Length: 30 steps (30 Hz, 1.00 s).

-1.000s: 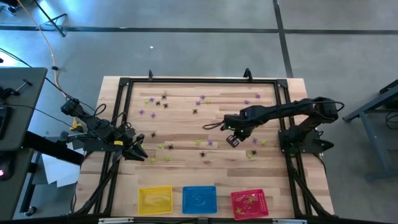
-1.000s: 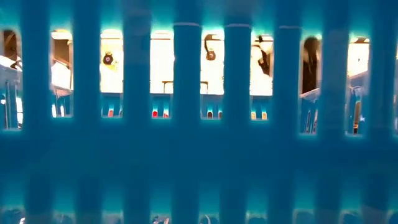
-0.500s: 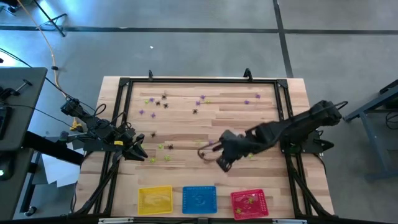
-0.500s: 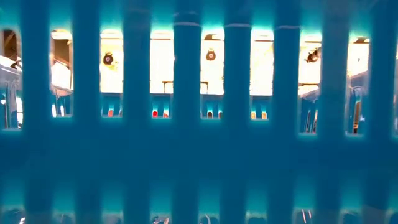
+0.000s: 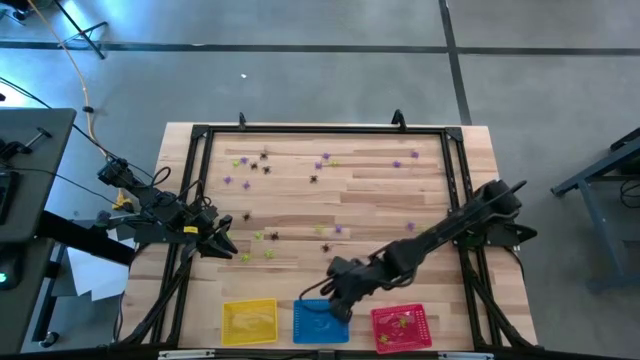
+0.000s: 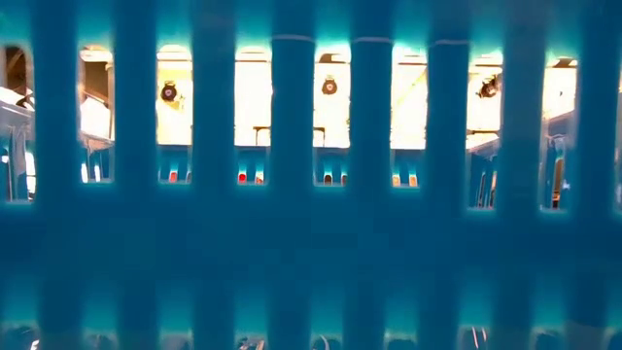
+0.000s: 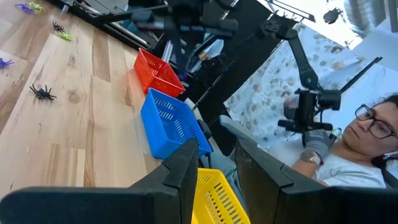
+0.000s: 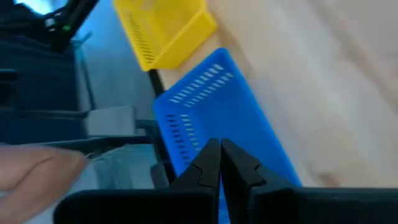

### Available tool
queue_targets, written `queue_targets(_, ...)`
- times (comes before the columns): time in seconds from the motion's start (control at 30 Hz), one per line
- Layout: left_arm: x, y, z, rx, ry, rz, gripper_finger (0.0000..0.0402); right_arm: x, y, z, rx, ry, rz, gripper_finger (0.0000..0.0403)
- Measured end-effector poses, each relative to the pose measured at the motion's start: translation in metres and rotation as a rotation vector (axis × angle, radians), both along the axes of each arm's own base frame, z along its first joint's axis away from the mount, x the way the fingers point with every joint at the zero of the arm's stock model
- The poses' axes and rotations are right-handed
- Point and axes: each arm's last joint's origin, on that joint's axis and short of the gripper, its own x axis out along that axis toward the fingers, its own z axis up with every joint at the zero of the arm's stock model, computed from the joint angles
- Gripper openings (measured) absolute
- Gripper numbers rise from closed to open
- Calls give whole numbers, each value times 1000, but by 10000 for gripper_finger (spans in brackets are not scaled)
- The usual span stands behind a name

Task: Sort Halloween decoration
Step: Put the violet spider toy into the blue bin

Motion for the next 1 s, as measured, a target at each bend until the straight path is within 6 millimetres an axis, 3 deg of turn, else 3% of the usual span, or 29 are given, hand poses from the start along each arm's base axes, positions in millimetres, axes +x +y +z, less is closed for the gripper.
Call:
queue_targets(0.17, 0, 0, 0, 0, -1, 0, 94, 10, 5, -16, 54, 13, 32, 0)
queue_targets(0.73, 0, 0, 0, -1, -1, 0, 94, 15, 0, -18, 88, 11, 59, 3)
queue_targets(1.0, 0, 0, 0, 0, 0, 0, 94, 18, 6, -12, 112, -69, 113, 72)
